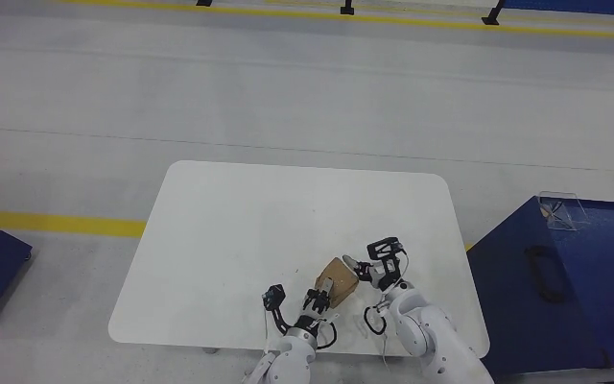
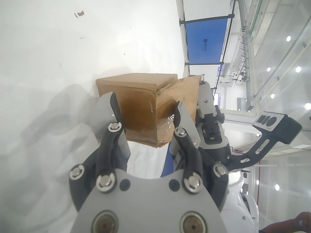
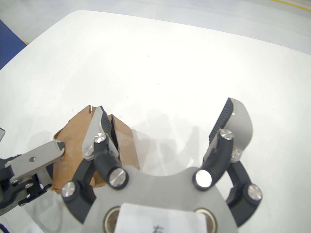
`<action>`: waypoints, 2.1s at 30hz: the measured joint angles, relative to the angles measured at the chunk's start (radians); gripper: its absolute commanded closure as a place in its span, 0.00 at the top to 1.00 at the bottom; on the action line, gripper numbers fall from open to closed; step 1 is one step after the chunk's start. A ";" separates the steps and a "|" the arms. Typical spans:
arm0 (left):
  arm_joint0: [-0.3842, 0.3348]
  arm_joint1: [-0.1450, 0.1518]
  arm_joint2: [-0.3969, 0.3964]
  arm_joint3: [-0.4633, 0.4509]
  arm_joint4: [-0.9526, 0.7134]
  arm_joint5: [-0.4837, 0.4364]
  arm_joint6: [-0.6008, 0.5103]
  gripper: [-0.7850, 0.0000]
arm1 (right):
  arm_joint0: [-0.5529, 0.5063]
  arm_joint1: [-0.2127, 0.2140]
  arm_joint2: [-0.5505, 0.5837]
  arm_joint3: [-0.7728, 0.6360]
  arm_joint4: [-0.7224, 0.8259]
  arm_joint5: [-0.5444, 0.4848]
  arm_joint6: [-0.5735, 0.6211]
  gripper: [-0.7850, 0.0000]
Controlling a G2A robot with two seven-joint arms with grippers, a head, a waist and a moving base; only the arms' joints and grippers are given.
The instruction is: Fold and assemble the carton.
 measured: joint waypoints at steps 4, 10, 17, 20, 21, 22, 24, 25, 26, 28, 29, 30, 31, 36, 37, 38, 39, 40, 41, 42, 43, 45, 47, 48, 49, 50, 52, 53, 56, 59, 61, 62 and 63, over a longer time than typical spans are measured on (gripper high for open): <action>-0.001 -0.001 0.000 0.002 -0.003 -0.003 0.000 0.53 | 0.018 -0.003 -0.013 0.023 0.005 -0.021 0.030 1.00; 0.004 0.000 -0.002 0.000 -0.002 -0.017 0.002 0.53 | 0.034 -0.007 -0.027 0.046 0.017 -0.037 0.032 1.00; 0.005 0.001 -0.004 0.003 -0.002 -0.020 0.000 0.53 | 0.046 -0.010 -0.034 0.057 0.004 -0.026 0.050 1.00; 0.001 -0.001 -0.001 0.007 0.001 -0.015 0.004 0.56 | 0.051 -0.012 -0.035 0.062 0.004 -0.016 0.050 1.00; 0.000 -0.001 0.000 0.009 0.001 -0.017 0.005 0.57 | 0.053 -0.012 -0.033 0.063 0.004 -0.011 0.047 1.00; 0.000 -0.001 0.000 0.010 0.000 -0.019 0.005 0.56 | 0.053 -0.012 -0.031 0.063 0.005 -0.005 0.043 1.00; -0.002 -0.002 0.000 0.011 0.001 -0.022 0.007 0.58 | 0.053 -0.013 -0.026 0.063 0.006 0.003 0.038 1.00; -0.003 -0.002 0.000 0.012 0.001 -0.022 0.008 0.58 | 0.053 -0.013 -0.023 0.062 0.008 0.004 0.038 1.00; -0.003 -0.002 0.000 0.012 0.002 -0.023 0.009 0.57 | 0.053 -0.013 -0.020 0.061 0.010 0.004 0.039 1.00; -0.004 -0.002 -0.001 0.012 0.002 -0.023 0.010 0.58 | 0.052 -0.012 -0.013 0.059 0.023 -0.005 0.045 1.00; -0.004 -0.002 -0.001 0.012 0.002 -0.022 0.011 0.57 | 0.052 -0.012 -0.009 0.058 0.036 -0.016 0.055 1.00; -0.005 -0.002 -0.001 0.012 0.003 -0.022 0.010 0.58 | 0.052 -0.011 -0.006 0.056 0.041 -0.022 0.061 1.00; -0.005 -0.002 0.000 0.012 0.004 -0.022 0.010 0.56 | 0.052 -0.011 -0.004 0.055 0.041 -0.024 0.065 1.00; -0.007 -0.003 0.000 0.015 0.003 -0.017 0.007 0.57 | 0.054 -0.013 -0.017 0.063 0.028 -0.023 0.073 1.00; -0.009 -0.003 0.001 0.017 0.003 -0.013 0.006 0.56 | 0.055 -0.014 -0.018 0.065 0.027 -0.022 0.073 1.00; -0.011 -0.004 0.001 0.020 0.005 -0.008 0.006 0.56 | 0.056 -0.014 -0.020 0.066 0.025 -0.021 0.073 1.00; -0.014 -0.004 0.002 0.024 0.006 -0.002 0.006 0.57 | 0.057 -0.014 -0.021 0.069 0.023 -0.020 0.073 1.00; -0.015 -0.005 0.003 0.027 0.006 0.002 0.006 0.58 | 0.058 -0.015 -0.021 0.070 0.023 -0.020 0.073 1.00; -0.017 -0.006 0.005 0.031 0.005 0.005 0.007 0.58 | 0.059 -0.015 -0.021 0.072 0.022 -0.020 0.073 1.00; -0.019 -0.006 0.006 0.033 0.004 0.006 0.008 0.58 | 0.060 -0.015 -0.021 0.074 0.022 -0.020 0.073 1.00; -0.020 -0.007 0.007 0.035 0.003 0.006 0.009 0.58 | 0.060 -0.015 -0.021 0.075 0.022 -0.020 0.074 1.00; -0.022 -0.008 0.008 0.038 0.002 0.007 0.012 0.59 | 0.062 -0.016 -0.022 0.078 0.019 -0.019 0.075 1.00; -0.023 -0.009 0.009 0.040 0.000 0.007 0.013 0.59 | 0.063 -0.016 -0.022 0.080 0.018 -0.018 0.075 1.00; -0.024 -0.009 0.009 0.042 -0.001 0.010 0.014 0.60 | 0.063 -0.017 -0.022 0.080 0.017 -0.017 0.075 1.00; -0.025 -0.010 0.009 0.043 -0.001 0.013 0.014 0.60 | 0.064 -0.017 -0.022 0.081 0.017 -0.017 0.074 1.00; -0.026 -0.010 0.009 0.045 0.001 0.016 0.016 0.60 | 0.065 -0.017 -0.021 0.082 0.018 -0.016 0.074 1.00; -0.029 -0.011 0.011 0.050 0.003 0.024 0.020 0.60 | 0.066 -0.017 -0.018 0.084 0.022 -0.017 0.073 1.00; -0.031 -0.012 0.012 0.053 0.004 0.029 0.021 0.60 | 0.066 -0.017 -0.016 0.084 0.025 -0.017 0.072 1.00; -0.033 -0.013 0.014 0.056 0.005 0.034 0.024 0.60 | 0.063 -0.017 -0.007 0.078 0.040 -0.021 0.062 1.00; -0.034 -0.014 0.014 0.057 0.004 0.037 0.028 0.60 | 0.048 -0.015 0.007 0.058 0.070 -0.055 0.044 1.00; -0.033 -0.015 0.015 0.056 0.005 0.034 0.030 0.60 | 0.036 -0.012 0.016 0.043 0.066 -0.078 0.045 1.00; -0.032 -0.015 0.014 0.054 0.005 0.032 0.031 0.60 | 0.032 -0.011 0.018 0.038 0.060 -0.078 0.049 1.00; -0.030 -0.015 0.013 0.052 0.006 0.029 0.033 0.60 | 0.029 -0.010 0.019 0.033 0.056 -0.079 0.053 1.00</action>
